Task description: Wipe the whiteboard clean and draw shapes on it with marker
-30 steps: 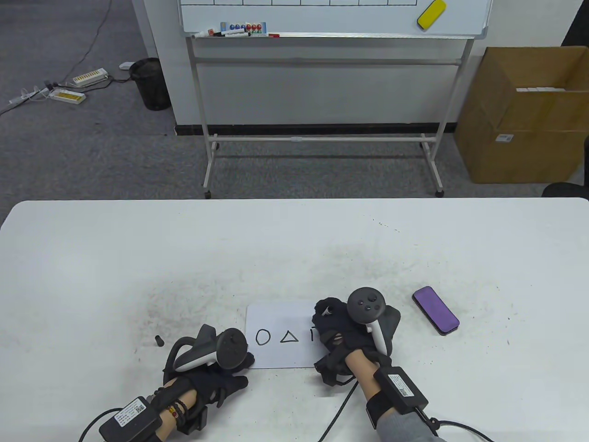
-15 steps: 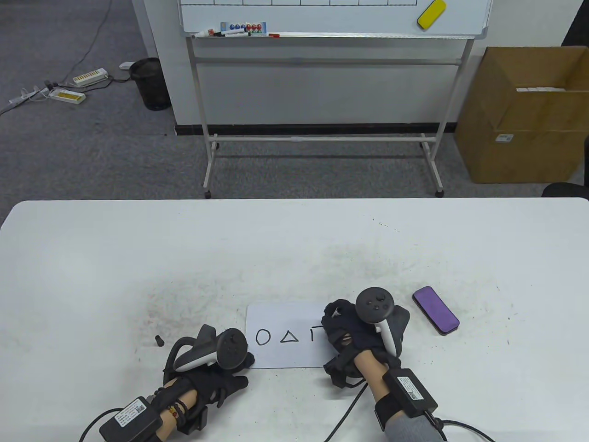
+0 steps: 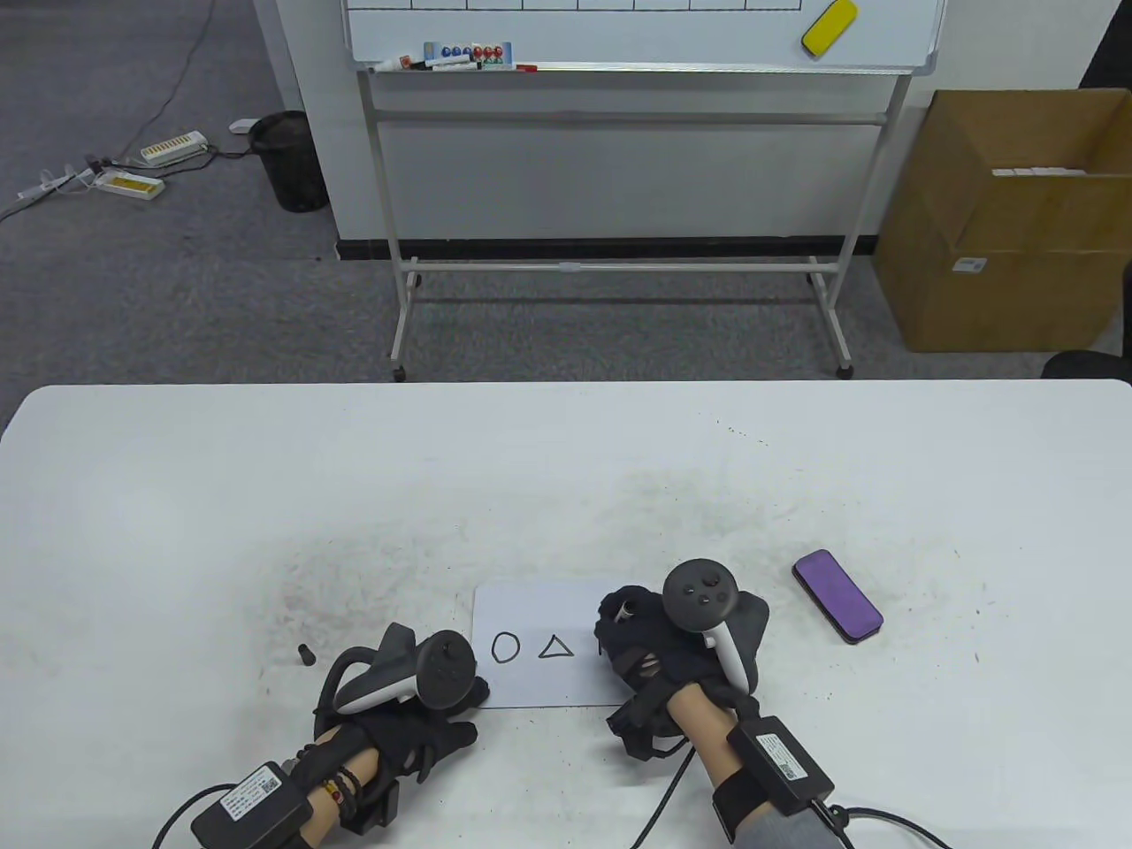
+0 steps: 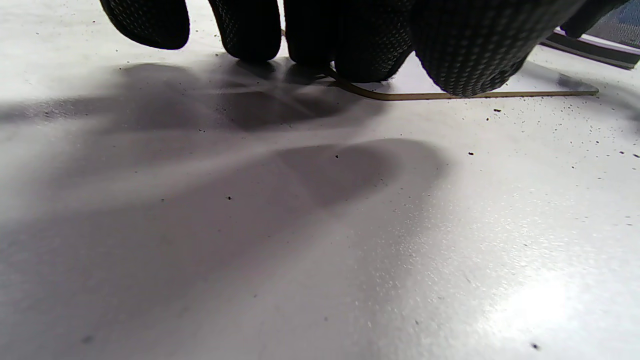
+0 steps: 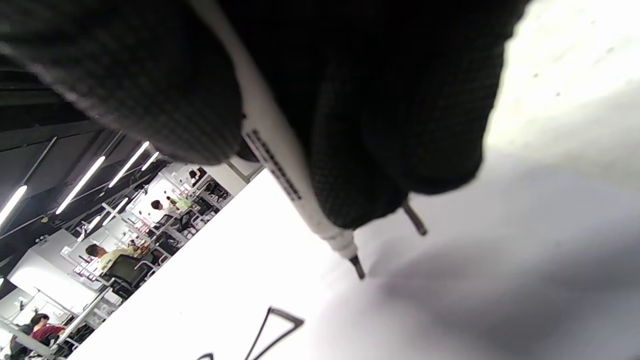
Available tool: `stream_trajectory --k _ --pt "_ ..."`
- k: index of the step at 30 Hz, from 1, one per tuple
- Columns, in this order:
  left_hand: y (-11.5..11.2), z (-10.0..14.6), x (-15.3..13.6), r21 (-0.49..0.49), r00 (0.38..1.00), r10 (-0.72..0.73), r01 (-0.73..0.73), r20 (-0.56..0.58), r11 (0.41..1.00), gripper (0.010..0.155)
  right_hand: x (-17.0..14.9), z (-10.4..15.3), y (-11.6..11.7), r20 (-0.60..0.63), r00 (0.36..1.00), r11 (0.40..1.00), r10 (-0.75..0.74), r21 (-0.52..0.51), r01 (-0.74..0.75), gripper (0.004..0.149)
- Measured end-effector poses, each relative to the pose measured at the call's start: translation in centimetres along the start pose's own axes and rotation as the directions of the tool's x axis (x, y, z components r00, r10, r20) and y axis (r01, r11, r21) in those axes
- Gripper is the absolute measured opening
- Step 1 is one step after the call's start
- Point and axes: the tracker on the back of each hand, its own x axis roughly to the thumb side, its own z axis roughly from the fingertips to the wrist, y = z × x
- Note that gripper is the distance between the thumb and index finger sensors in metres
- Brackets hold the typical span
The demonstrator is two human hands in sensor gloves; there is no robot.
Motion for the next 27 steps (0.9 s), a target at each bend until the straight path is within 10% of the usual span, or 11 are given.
stream_trajectory --k 17,27 --pt "-0.1 0.0 0.0 0.015 1.0 -0.001 0.0 0.002 1.0 0.064 -2.1 0.3 -1.7 -0.058 0.998 0.998 -0.033 -0.051 0.03 0.044" --pt "1.1 0.8 -0.2 0.124 1.0 0.012 -0.008 -0.027 0.992 0.066 -0.8 3.2 -4.0 0.056 0.952 0.948 -0.301 -0.089 0.305 0.044"
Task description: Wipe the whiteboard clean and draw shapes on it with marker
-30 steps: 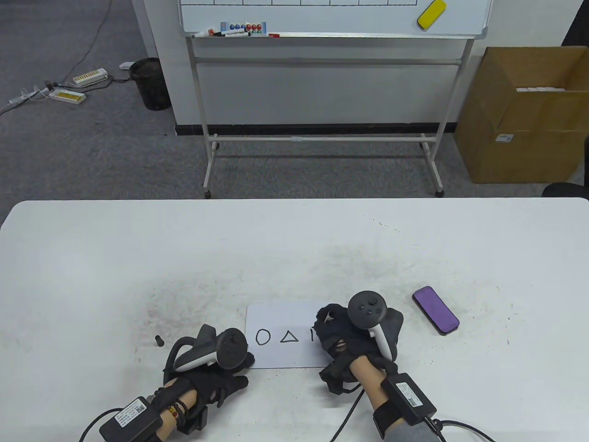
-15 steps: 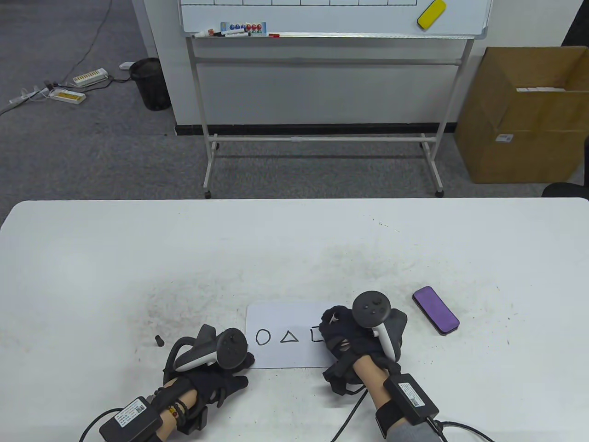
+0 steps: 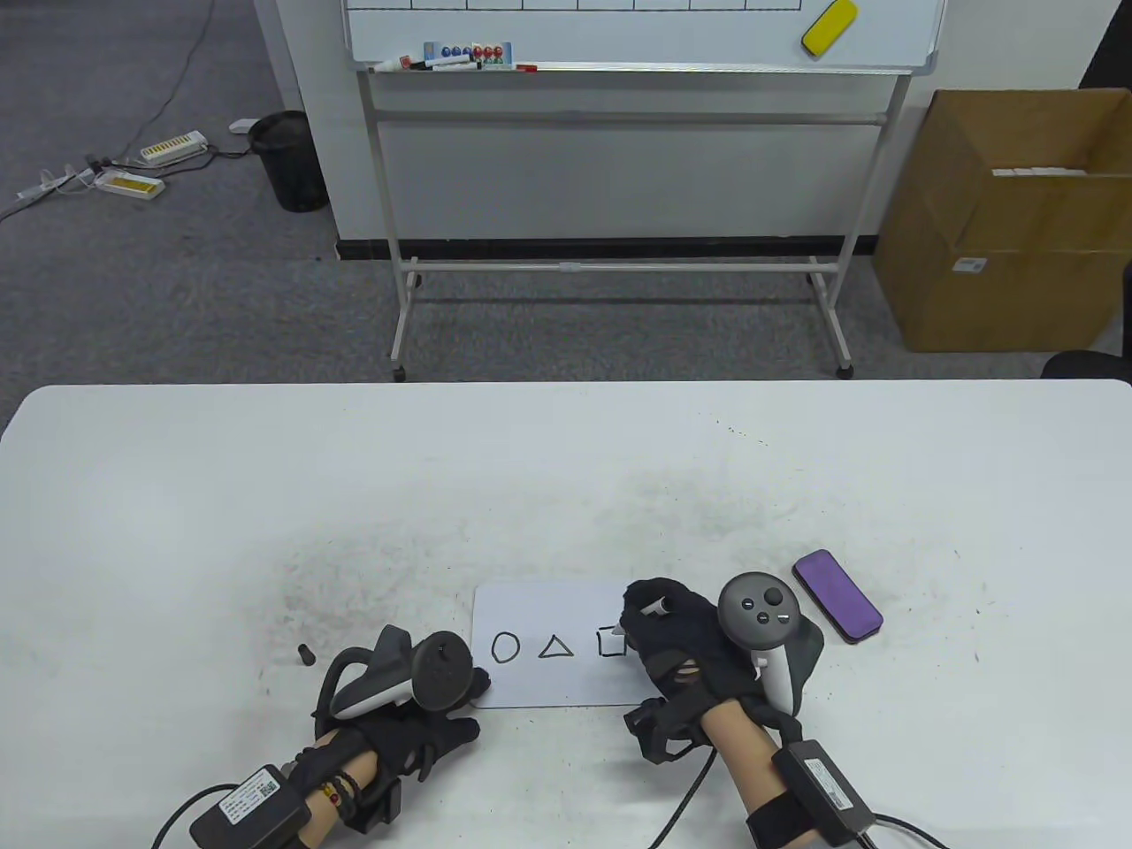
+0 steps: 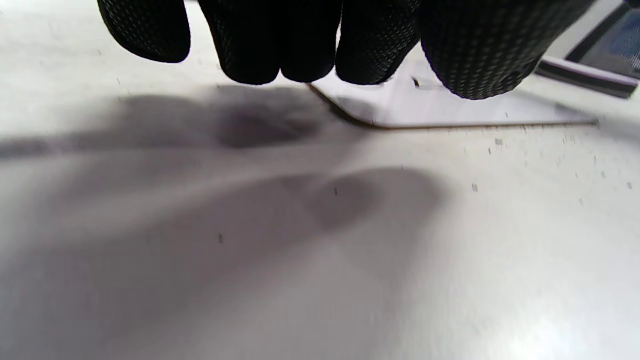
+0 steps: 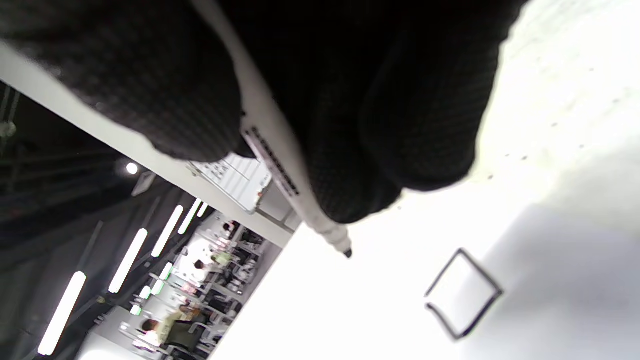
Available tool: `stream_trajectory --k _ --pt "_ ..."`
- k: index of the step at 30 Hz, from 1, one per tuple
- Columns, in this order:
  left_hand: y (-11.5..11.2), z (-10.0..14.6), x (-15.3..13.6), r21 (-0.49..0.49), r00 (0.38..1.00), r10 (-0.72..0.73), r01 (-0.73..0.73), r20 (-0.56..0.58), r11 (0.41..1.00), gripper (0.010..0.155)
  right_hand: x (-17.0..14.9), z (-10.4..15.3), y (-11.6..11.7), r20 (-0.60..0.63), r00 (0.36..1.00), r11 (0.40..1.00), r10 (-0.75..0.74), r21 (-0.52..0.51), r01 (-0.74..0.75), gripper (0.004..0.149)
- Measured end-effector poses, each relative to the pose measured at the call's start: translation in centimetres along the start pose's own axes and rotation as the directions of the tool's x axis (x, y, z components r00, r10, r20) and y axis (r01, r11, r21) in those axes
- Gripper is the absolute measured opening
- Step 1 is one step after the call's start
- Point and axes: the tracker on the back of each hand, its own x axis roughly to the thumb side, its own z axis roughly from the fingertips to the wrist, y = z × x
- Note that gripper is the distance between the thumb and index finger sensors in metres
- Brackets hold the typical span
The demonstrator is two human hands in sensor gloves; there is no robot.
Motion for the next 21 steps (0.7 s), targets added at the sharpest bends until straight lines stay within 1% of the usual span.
stream_trajectory --k 2,4,5,6,7,9,11,13,14,16,19,21 --pt "1.0 0.4 -0.6 0.071 0.998 -0.009 0.013 -0.059 0.997 0.065 -0.2 0.5 0.1 0.006 0.999 0.999 -0.032 0.002 0.032 0.044" --pt "2.0 0.8 -1.7 0.135 0.987 -0.014 0.036 -0.157 0.99 0.064 -0.4 0.8 0.3 0.017 0.999 0.999 -0.037 0.011 0.037 0.044" --pt "2.5 1.0 -2.6 0.163 0.968 -0.017 0.059 -0.25 0.985 0.064 -0.6 0.9 0.4 0.021 0.998 0.998 -0.059 0.007 0.059 0.044" --pt "2.8 1.3 -3.2 0.174 0.948 -0.021 0.08 -0.318 0.981 0.064 -0.7 0.9 0.5 0.017 0.997 0.997 -0.076 0.012 0.076 0.044" --pt "3.2 1.4 -4.2 0.175 0.92 -0.031 0.107 -0.392 0.979 0.065 -0.8 0.9 0.5 0.017 0.995 0.995 -0.096 0.019 0.095 0.044" --pt "3.5 1.7 -6.0 0.154 0.872 -0.027 0.117 -0.489 0.981 0.065 -0.9 1.0 0.5 0.023 0.987 0.987 -0.159 0.026 0.158 0.044" --pt "3.3 1.9 -7.6 0.142 0.831 -0.019 0.118 -0.556 0.983 0.066 -1.0 1.1 0.4 0.014 0.969 0.968 -0.247 0.046 0.246 0.044" --pt "3.1 2.0 -9.2 0.117 0.77 -0.041 0.149 -0.637 0.982 0.068 -1.1 1.4 0.1 0.002 0.943 0.941 -0.332 0.062 0.332 0.044" --pt "3.0 2.0 -9.6 0.108 0.751 -0.051 0.162 -0.659 0.981 0.073 -1.1 1.5 0.0 -0.002 0.938 0.935 -0.347 0.069 0.347 0.044" --pt "2.7 1.9 -10.4 0.096 0.711 -0.06 0.178 -0.701 0.979 0.076 -1.2 1.7 -0.3 -0.006 0.928 0.925 -0.371 0.081 0.371 0.044" --pt "2.2 1.6 -10.9 0.057 0.684 -0.084 0.181 -0.725 0.982 0.073 -1.2 1.8 -0.4 -0.005 0.927 0.923 -0.375 0.088 0.374 0.044" --pt "2.0 1.4 -11.1 0.036 0.68 -0.104 0.189 -0.726 0.981 0.069 -1.2 1.9 -0.3 -0.008 0.925 0.92 -0.38 0.1 0.379 0.044"
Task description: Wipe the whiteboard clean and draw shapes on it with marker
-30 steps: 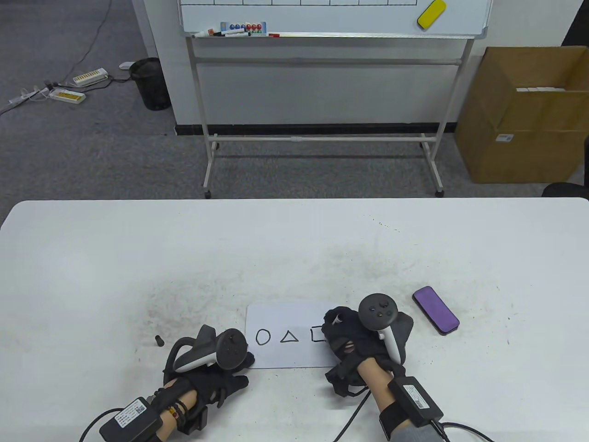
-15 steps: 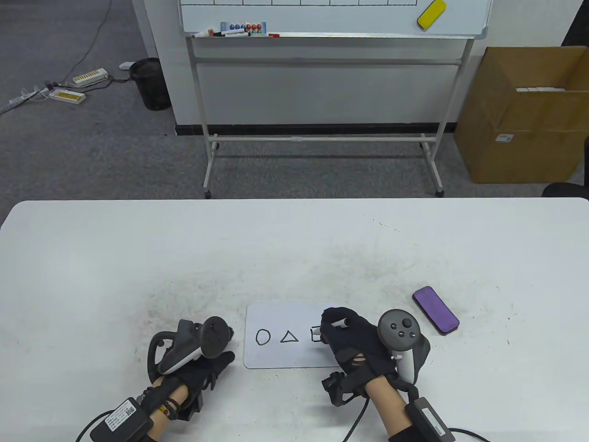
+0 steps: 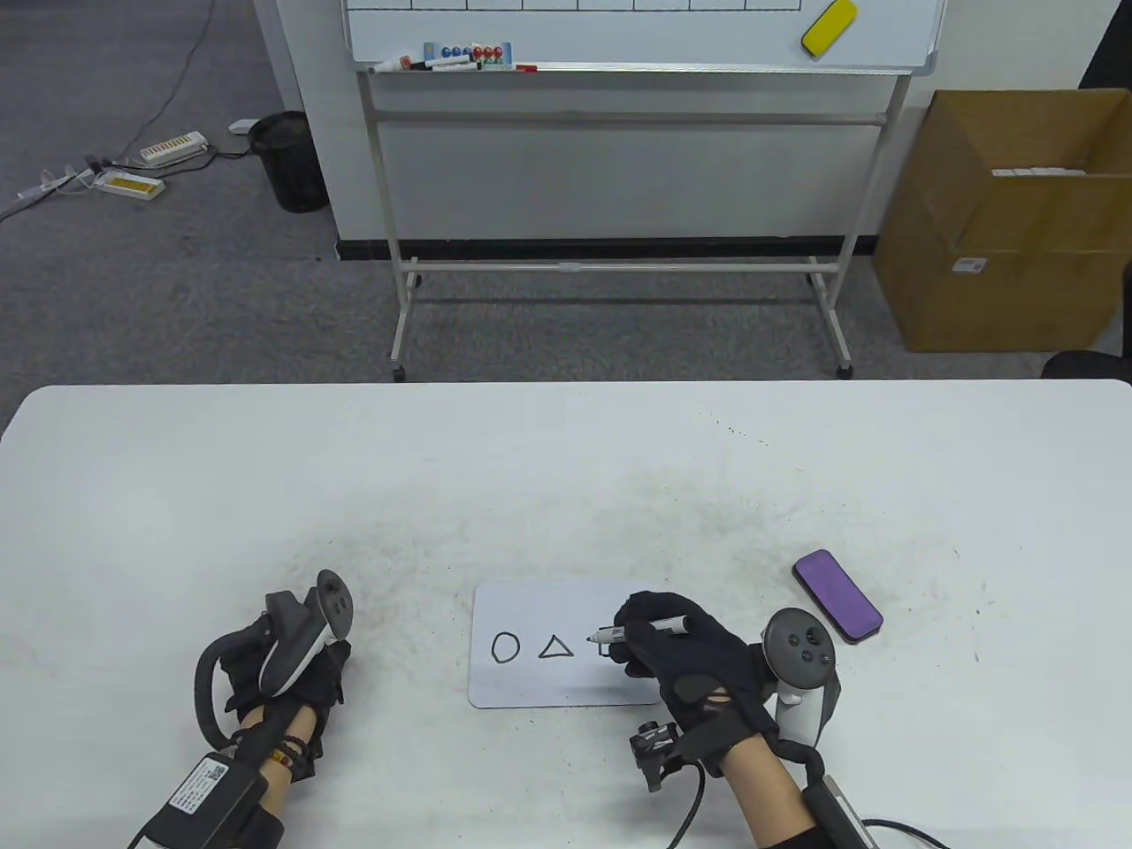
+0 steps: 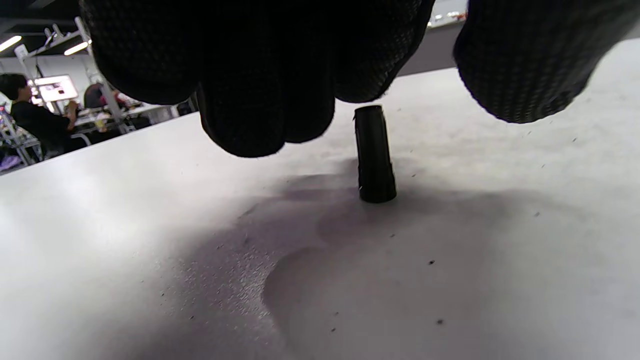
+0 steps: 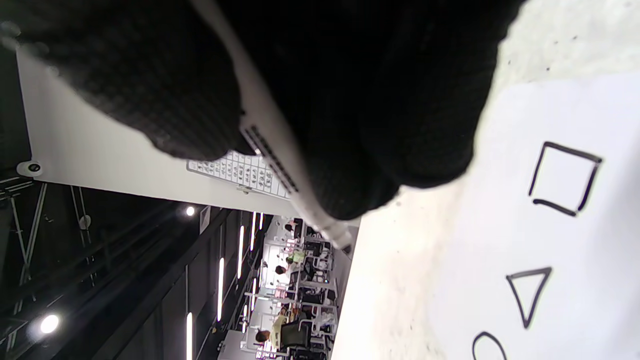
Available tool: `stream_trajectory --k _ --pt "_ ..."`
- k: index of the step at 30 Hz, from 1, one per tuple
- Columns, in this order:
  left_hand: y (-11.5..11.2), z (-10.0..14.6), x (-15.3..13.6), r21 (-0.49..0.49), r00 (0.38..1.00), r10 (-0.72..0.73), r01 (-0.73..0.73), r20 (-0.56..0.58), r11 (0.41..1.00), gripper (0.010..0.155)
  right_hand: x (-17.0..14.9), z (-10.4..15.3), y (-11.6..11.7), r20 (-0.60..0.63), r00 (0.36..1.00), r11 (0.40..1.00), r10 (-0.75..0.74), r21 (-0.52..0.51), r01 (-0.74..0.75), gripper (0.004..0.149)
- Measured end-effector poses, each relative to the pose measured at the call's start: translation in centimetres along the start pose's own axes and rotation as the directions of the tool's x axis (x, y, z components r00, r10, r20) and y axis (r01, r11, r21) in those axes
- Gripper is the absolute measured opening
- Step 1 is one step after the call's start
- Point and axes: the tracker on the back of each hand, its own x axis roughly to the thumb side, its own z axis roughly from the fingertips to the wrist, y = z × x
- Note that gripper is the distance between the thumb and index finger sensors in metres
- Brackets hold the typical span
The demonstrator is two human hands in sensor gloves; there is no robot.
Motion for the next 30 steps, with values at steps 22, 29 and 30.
stream_trajectory --k 22,29,30 --pt "3.0 4.1 2.6 -0.076 0.698 0.633 -0.65 0.335 0.756 0.042 0.3 0.8 1.1 0.01 0.986 0.986 -0.166 0.023 0.165 0.043" --pt "3.2 7.0 4.6 -0.408 0.212 0.887 -0.827 0.41 0.386 0.042 0.0 1.2 2.5 -0.021 0.967 0.963 -0.255 0.083 0.256 0.043" --pt "3.0 7.3 4.8 -0.441 0.163 0.908 -0.832 0.386 0.336 0.042 0.0 1.3 2.7 -0.025 0.963 0.958 -0.267 0.1 0.268 0.043"
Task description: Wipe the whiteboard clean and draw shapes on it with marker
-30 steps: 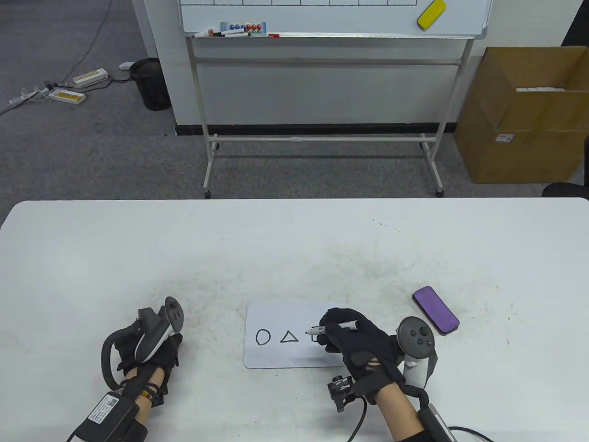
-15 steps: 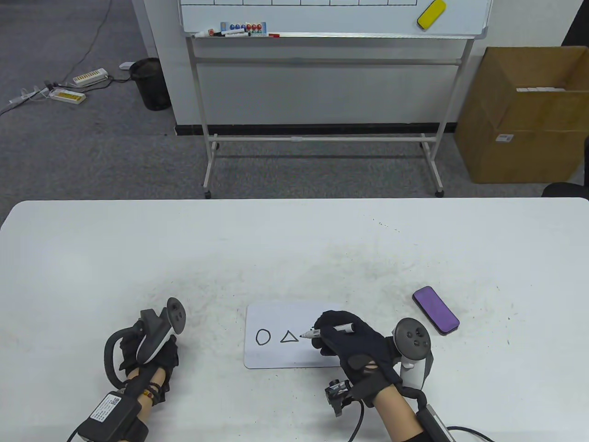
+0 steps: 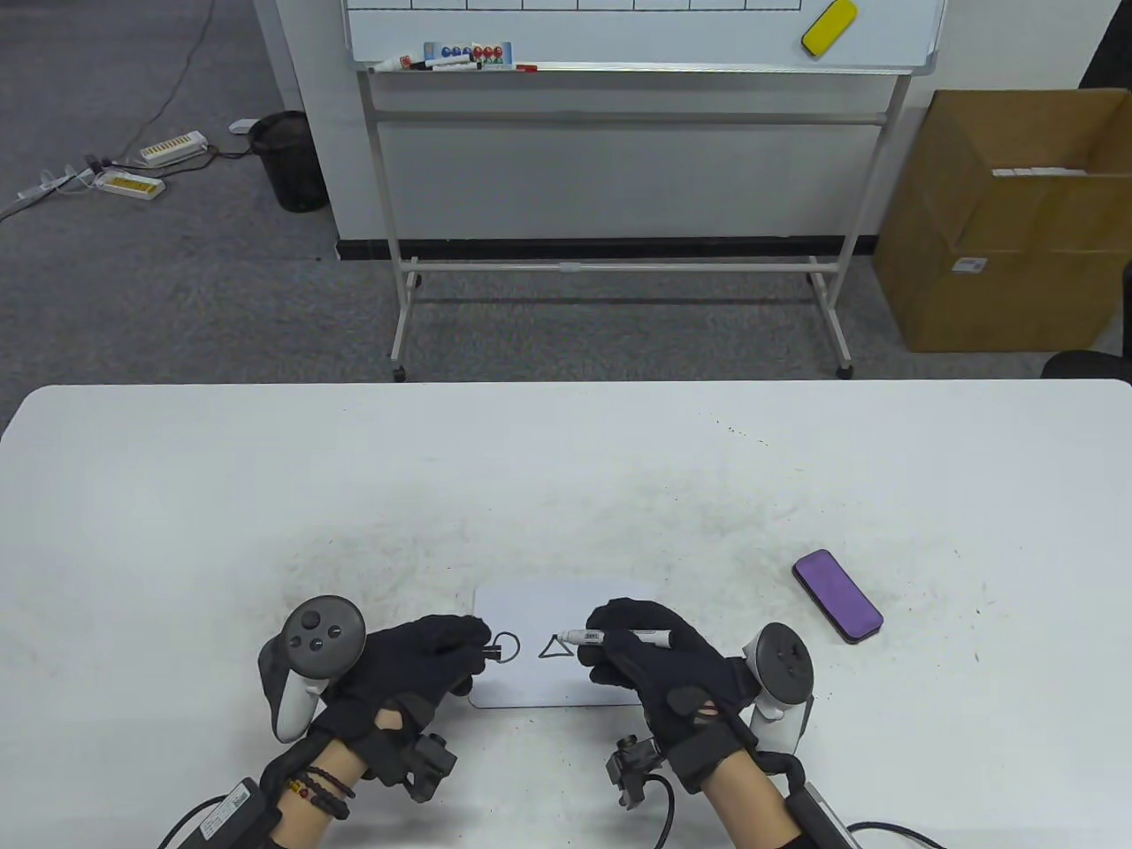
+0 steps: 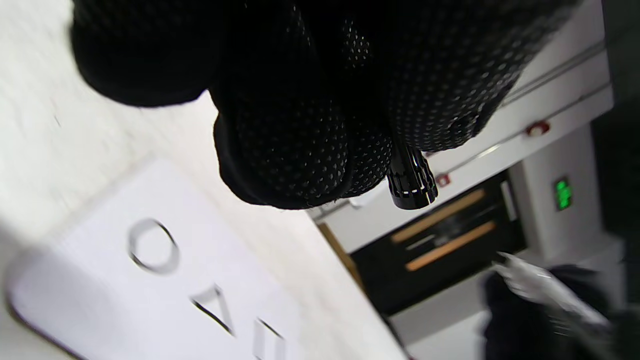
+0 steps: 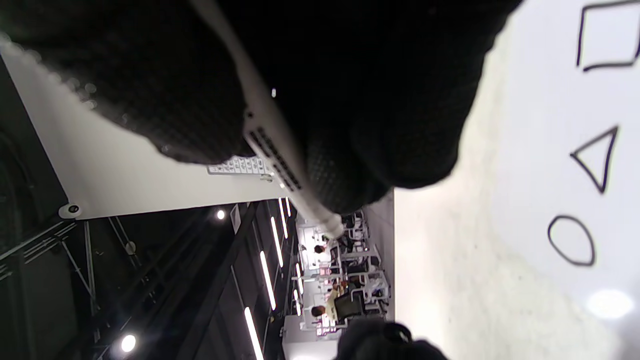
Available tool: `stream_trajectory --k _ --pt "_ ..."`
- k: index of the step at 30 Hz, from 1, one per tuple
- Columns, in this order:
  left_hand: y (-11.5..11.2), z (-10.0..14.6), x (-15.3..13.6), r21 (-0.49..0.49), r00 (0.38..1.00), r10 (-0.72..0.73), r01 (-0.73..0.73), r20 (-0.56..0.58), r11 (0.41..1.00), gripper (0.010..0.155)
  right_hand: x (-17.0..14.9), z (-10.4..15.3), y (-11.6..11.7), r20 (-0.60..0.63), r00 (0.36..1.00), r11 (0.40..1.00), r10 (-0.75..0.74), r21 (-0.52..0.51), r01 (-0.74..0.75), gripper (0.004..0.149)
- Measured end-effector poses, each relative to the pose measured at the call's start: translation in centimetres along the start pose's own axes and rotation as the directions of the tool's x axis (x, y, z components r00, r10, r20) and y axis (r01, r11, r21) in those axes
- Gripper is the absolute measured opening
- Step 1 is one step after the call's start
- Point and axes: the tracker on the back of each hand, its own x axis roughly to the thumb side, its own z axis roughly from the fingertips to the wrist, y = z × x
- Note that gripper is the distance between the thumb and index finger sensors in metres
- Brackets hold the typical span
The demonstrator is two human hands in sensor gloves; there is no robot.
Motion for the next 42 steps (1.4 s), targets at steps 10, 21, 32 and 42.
stream_trajectory --k 10,21,32,42 --pt "-1.7 0.5 -0.1 -0.027 0.98 0.199 -0.199 -0.018 0.98 0.042 -0.4 0.0 1.3 -0.011 1.0 0.996 -0.003 0.086 0.003 0.043" --pt "-2.6 0.9 0.9 -0.046 0.974 0.183 -0.179 0.134 0.983 0.04 -1.2 -0.2 2.6 -0.063 0.997 0.987 -0.033 0.158 0.043 0.043" --pt "-2.9 0.8 2.9 -0.036 0.956 -0.145 0.159 0.257 0.987 0.043 0.1 0.3 2.9 0.033 0.992 0.986 0.12 0.114 -0.123 0.046" --pt "-5.7 2.8 4.5 0.139 0.797 -0.493 0.476 0.349 0.868 0.059 0.6 0.7 3.2 0.122 0.87 0.876 0.478 0.012 -0.483 0.052"
